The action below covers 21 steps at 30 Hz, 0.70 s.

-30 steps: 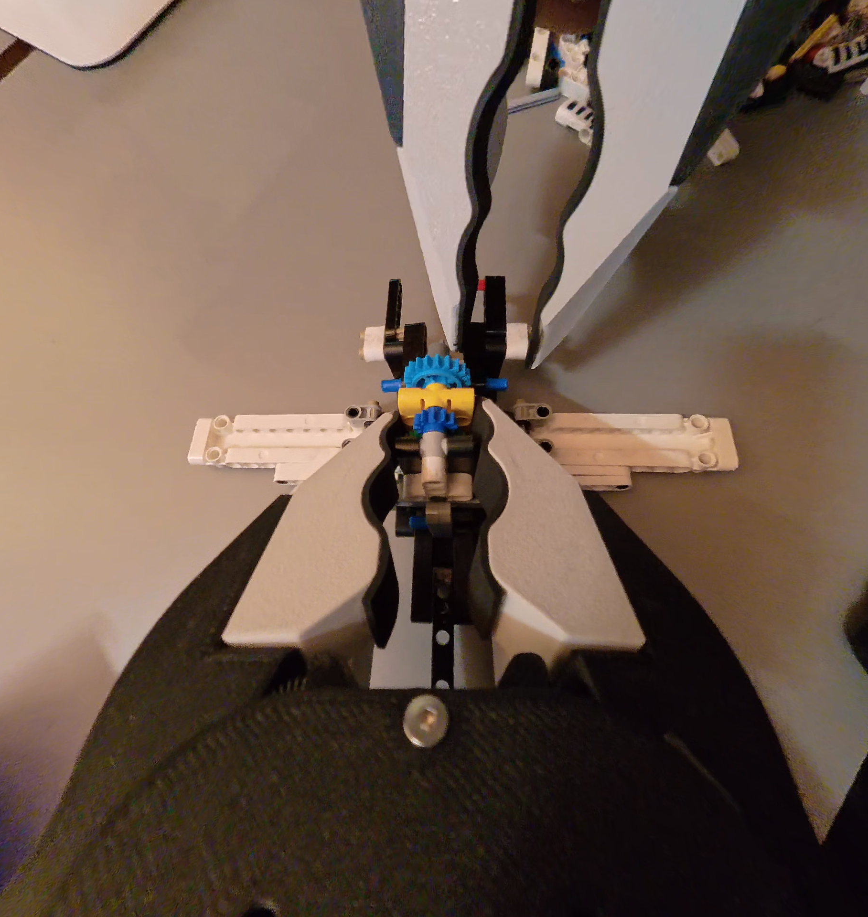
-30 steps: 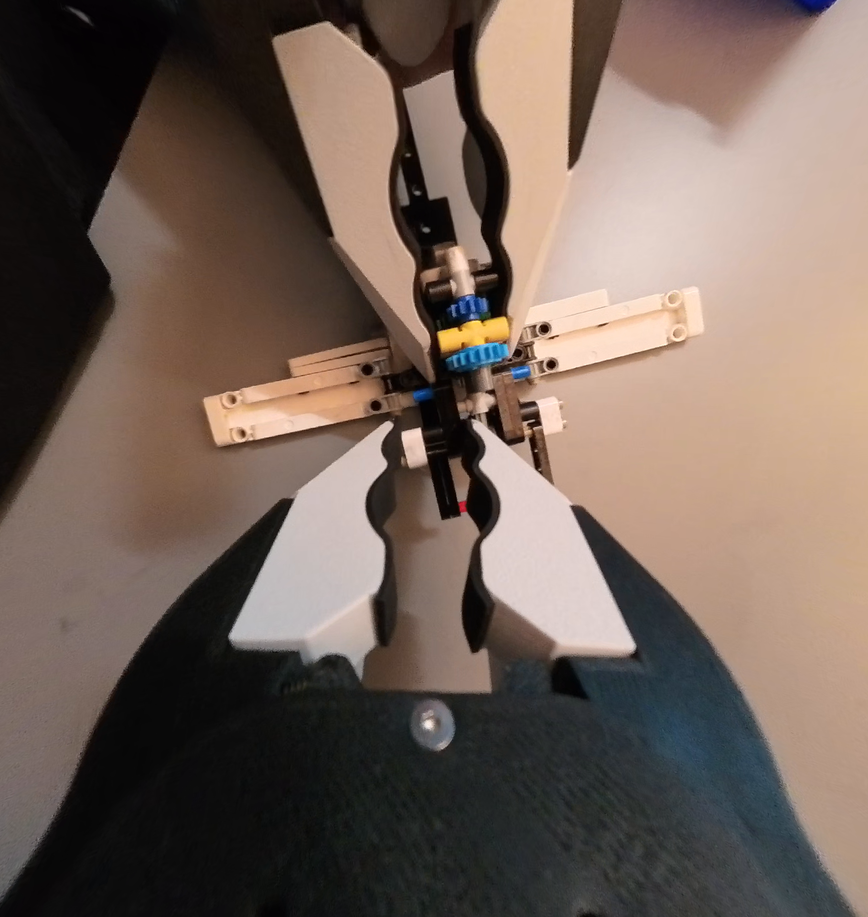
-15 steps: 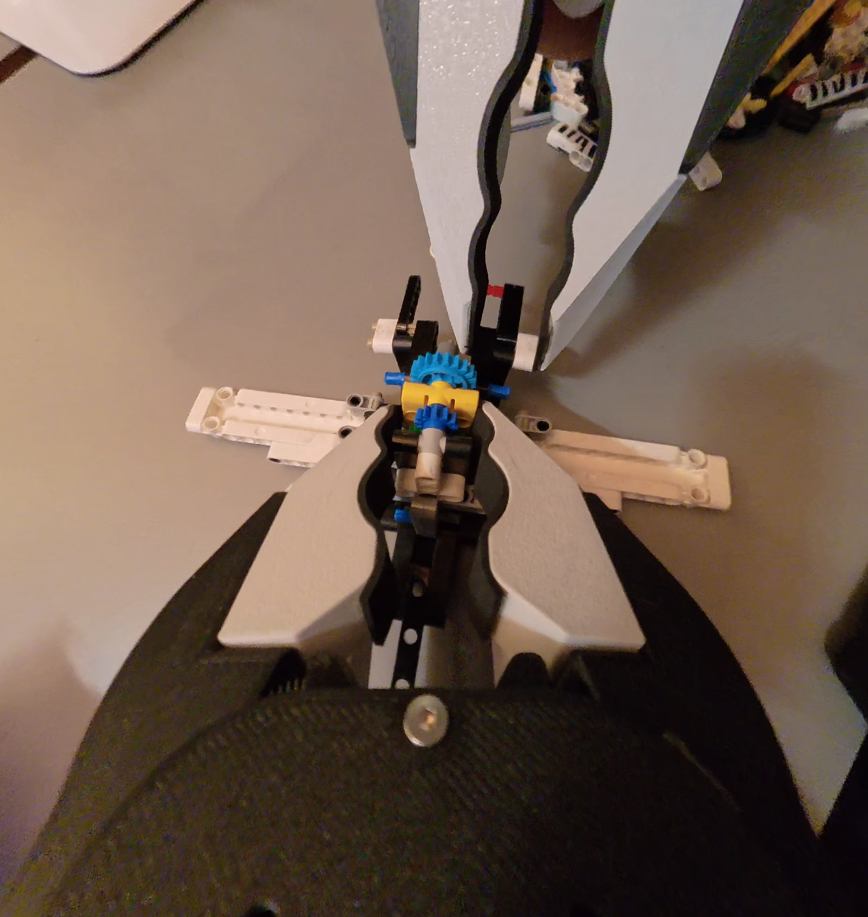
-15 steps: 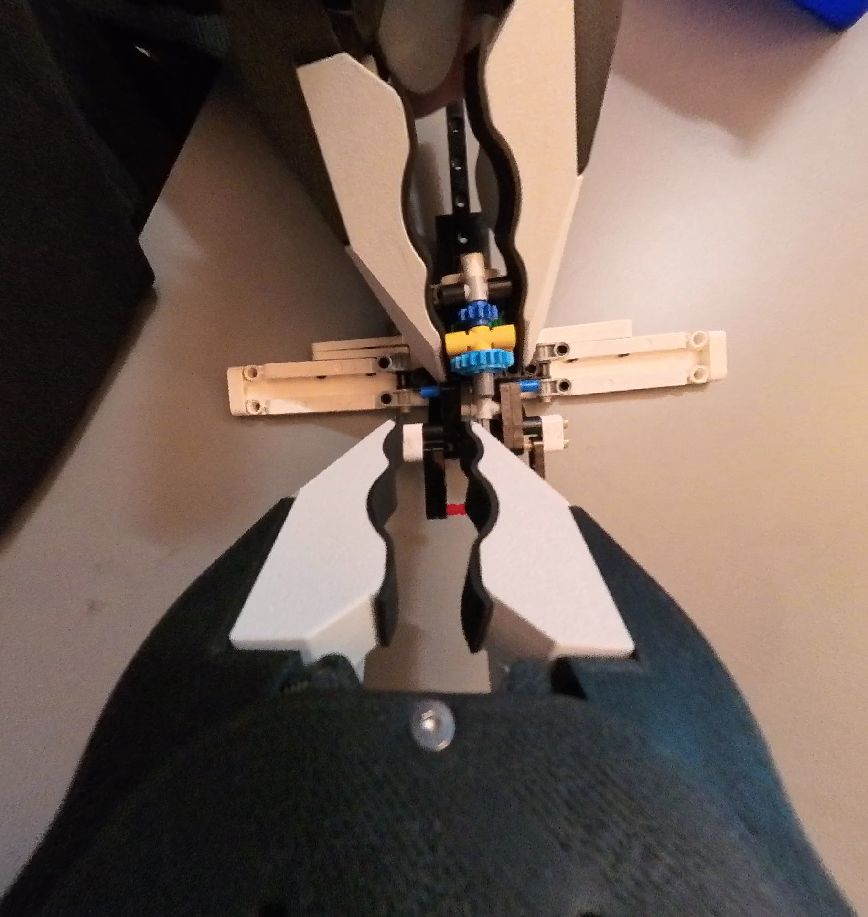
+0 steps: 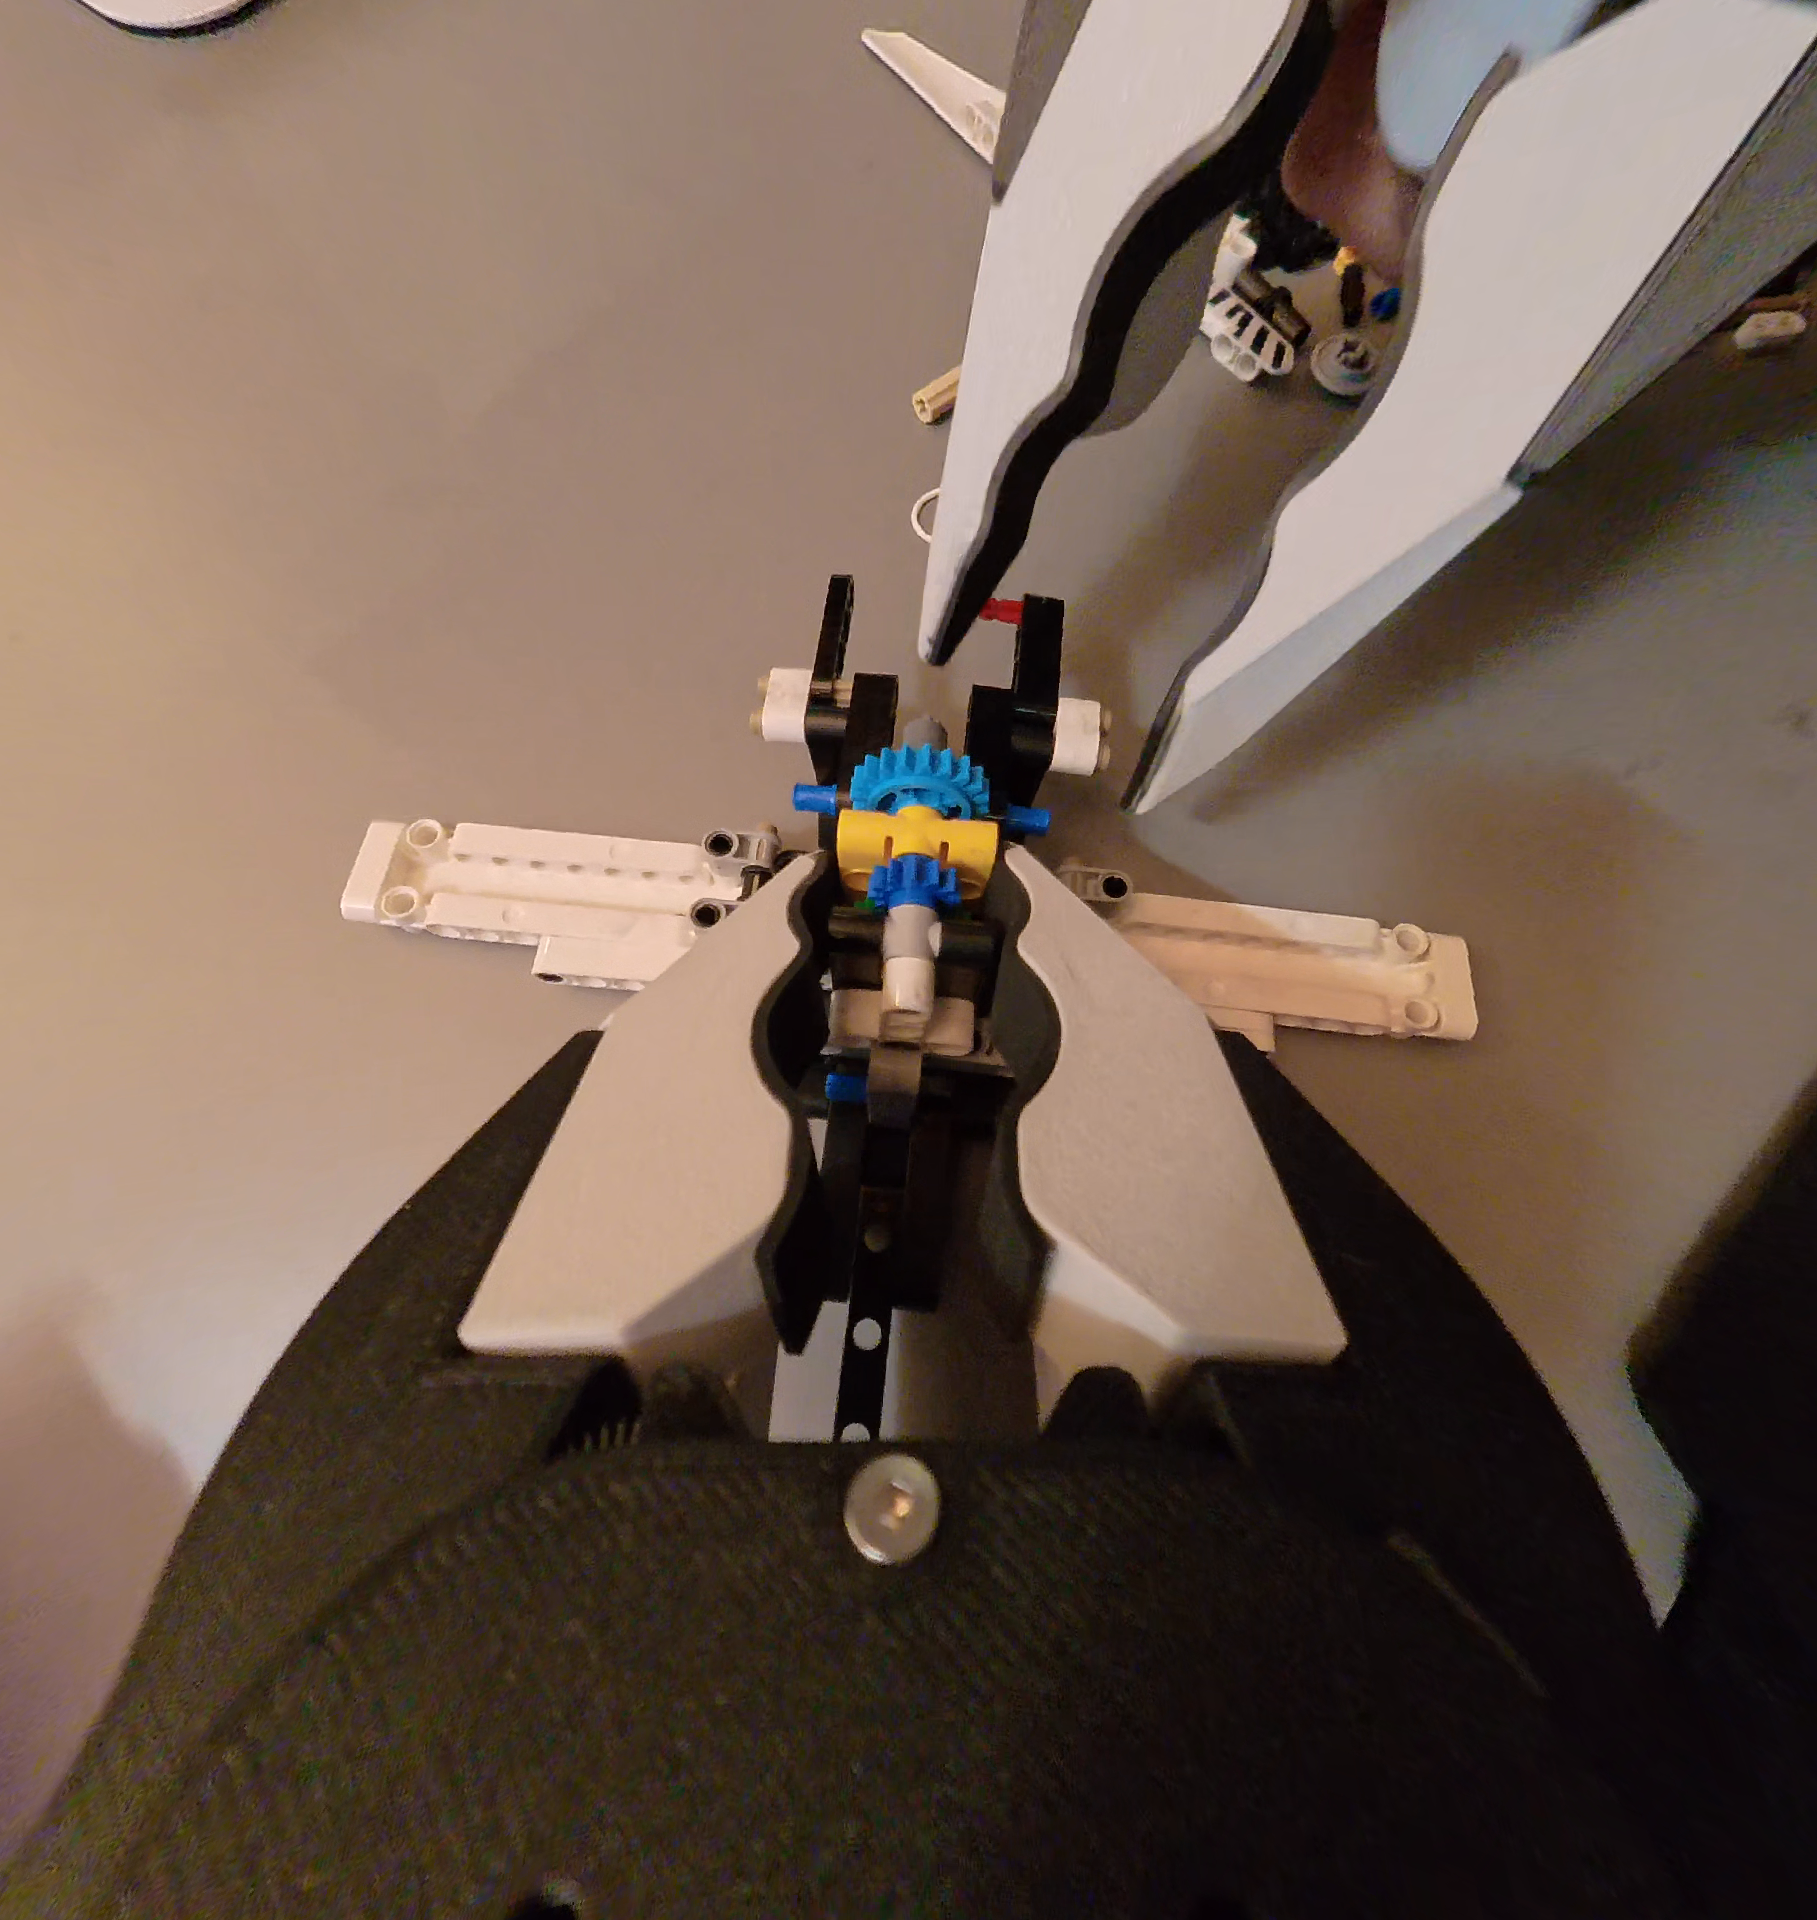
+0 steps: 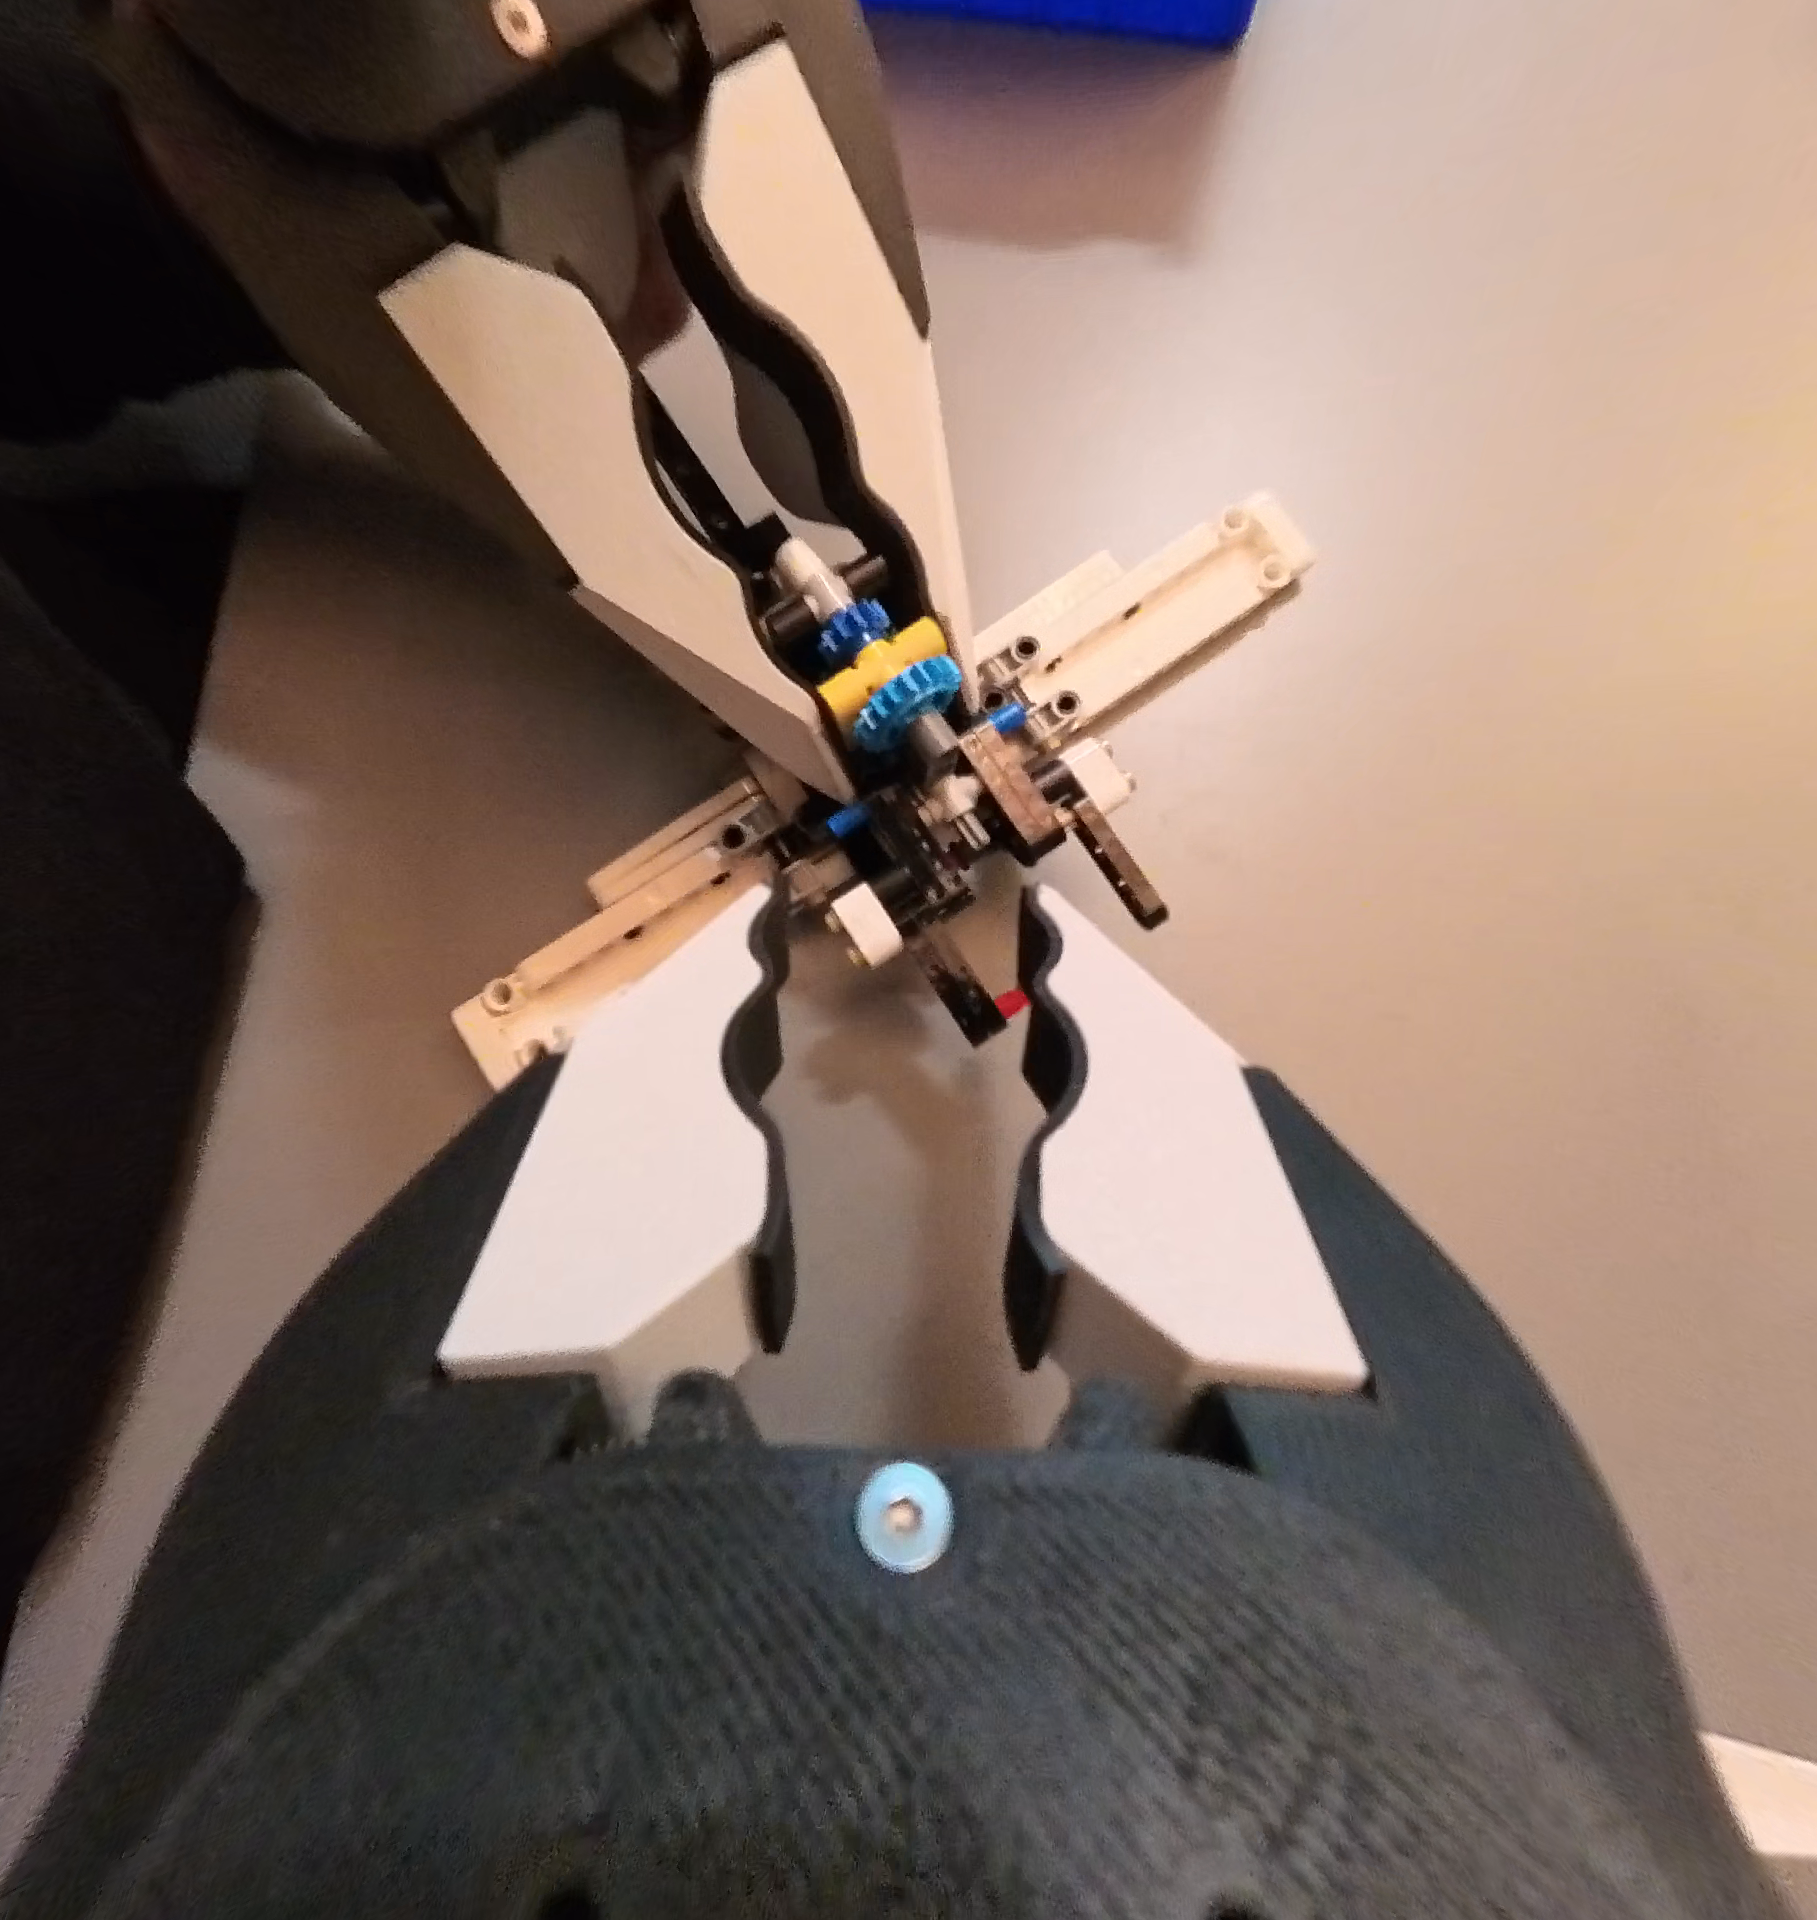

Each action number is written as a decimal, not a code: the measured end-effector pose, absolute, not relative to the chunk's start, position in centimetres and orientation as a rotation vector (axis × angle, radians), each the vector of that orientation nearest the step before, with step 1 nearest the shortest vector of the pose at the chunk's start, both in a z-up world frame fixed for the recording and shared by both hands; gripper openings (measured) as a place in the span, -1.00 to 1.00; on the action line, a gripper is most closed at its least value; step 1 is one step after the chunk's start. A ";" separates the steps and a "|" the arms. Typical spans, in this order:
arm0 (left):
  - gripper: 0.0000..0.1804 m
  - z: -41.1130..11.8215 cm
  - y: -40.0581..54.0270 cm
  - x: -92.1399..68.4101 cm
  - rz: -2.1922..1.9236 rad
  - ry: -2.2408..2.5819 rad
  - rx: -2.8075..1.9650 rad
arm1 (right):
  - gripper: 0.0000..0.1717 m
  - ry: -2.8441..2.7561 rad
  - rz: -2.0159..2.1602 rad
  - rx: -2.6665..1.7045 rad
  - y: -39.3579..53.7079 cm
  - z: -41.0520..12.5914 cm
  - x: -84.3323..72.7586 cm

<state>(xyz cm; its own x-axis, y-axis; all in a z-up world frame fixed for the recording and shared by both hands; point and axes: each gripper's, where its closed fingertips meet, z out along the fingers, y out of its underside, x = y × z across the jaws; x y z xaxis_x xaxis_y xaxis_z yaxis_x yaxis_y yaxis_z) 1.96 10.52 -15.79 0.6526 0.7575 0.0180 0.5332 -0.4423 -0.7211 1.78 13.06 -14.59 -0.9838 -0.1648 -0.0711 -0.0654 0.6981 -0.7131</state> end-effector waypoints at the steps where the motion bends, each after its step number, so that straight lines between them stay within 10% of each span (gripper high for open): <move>1: -0.68 -15.8 10.5 2.0 0.405 -0.998 -2.155 | -0.50 2.768 -1.142 -0.183 12.9 -14.9 2.0; 21: -0.65 -15.7 10.9 1.8 0.489 -1.027 -2.113 | -0.90 2.779 -1.170 -0.448 12.7 -15.0 2.1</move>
<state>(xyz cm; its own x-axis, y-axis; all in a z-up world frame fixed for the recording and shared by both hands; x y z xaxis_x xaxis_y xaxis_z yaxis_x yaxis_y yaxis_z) 1.76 10.86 -15.72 0.6097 0.7923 -0.0227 0.5167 -0.4190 -0.7467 2.14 12.66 -15.04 -0.9525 -0.3031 0.0282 -0.2320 0.6627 -0.7120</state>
